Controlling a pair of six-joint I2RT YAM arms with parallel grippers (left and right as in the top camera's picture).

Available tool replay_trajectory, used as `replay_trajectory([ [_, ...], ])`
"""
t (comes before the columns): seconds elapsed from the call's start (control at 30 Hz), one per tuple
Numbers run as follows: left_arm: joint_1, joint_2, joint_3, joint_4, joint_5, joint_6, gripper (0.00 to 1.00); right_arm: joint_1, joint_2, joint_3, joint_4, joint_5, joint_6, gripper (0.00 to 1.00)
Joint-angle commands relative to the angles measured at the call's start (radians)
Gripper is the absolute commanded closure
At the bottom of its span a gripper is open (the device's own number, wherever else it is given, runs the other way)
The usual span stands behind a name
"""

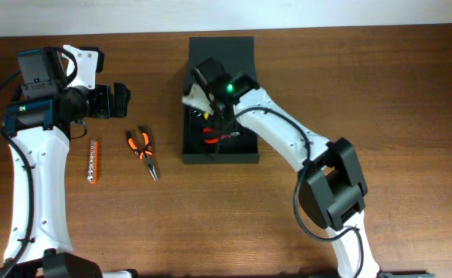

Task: Pack container
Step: 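Carry the red pliers into the box and release them, then retract the right arm and move the left gripper over the orange pliers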

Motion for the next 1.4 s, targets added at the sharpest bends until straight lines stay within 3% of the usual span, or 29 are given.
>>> replay_trajectory([
  [0.0,0.003,0.009,0.023,-0.010,0.012,0.016,0.01,-0.009,-0.121,0.167,-0.067,0.023,0.168,0.27],
  [0.2,0.003,0.009,0.023,-0.117,0.016,0.016,0.03,-0.067,-0.189,0.408,-0.253,0.023,0.359,0.37],
  [0.27,0.001,0.009,0.023,-0.172,0.021,0.004,0.19,-0.120,-0.208,0.461,-0.311,0.022,0.454,0.43],
  [0.33,-0.006,0.009,0.022,-0.218,0.023,-0.021,0.27,-0.186,-0.220,0.484,-0.360,0.009,0.542,0.50],
  [0.5,-0.053,0.010,-0.003,-0.287,0.023,-0.118,0.26,-0.414,-0.217,0.467,-0.482,-0.173,0.712,0.51],
  [0.67,-0.141,0.021,-0.068,-0.291,-0.013,-0.281,0.23,-0.636,-0.200,0.373,-0.526,-0.332,0.737,0.51],
  [0.8,-0.195,0.057,-0.097,-0.284,-0.192,-0.463,0.19,-0.748,-0.197,0.271,-0.527,-0.336,0.737,0.43],
  [0.93,-0.203,0.117,-0.097,-0.281,-0.202,-0.547,0.19,-0.813,-0.195,0.144,-0.510,-0.356,0.737,0.37],
  [1.03,-0.203,0.152,-0.097,-0.273,-0.224,-0.593,0.19,-0.829,-0.194,0.057,-0.497,-0.361,0.737,0.25],
  [1.1,-0.203,0.168,-0.097,-0.270,-0.269,-0.640,0.18,-0.834,-0.194,0.002,-0.478,-0.361,0.737,0.01],
  [1.2,-0.203,0.183,-0.097,-0.267,-0.276,-0.684,0.18,-0.834,-0.194,-0.073,-0.438,-0.361,0.737,0.01],
  [1.23,-0.203,0.187,-0.097,-0.266,-0.273,-0.689,0.15,-0.834,-0.194,-0.092,-0.428,-0.362,0.737,0.01],
  [1.3,-0.204,0.190,-0.097,-0.242,-0.260,-0.688,0.01,-0.834,-0.193,-0.122,-0.415,-0.362,0.737,0.01],
  [1.37,-0.204,0.190,-0.097,-0.222,-0.243,-0.685,0.01,-0.834,-0.193,-0.148,-0.410,-0.361,0.737,0.01],
])
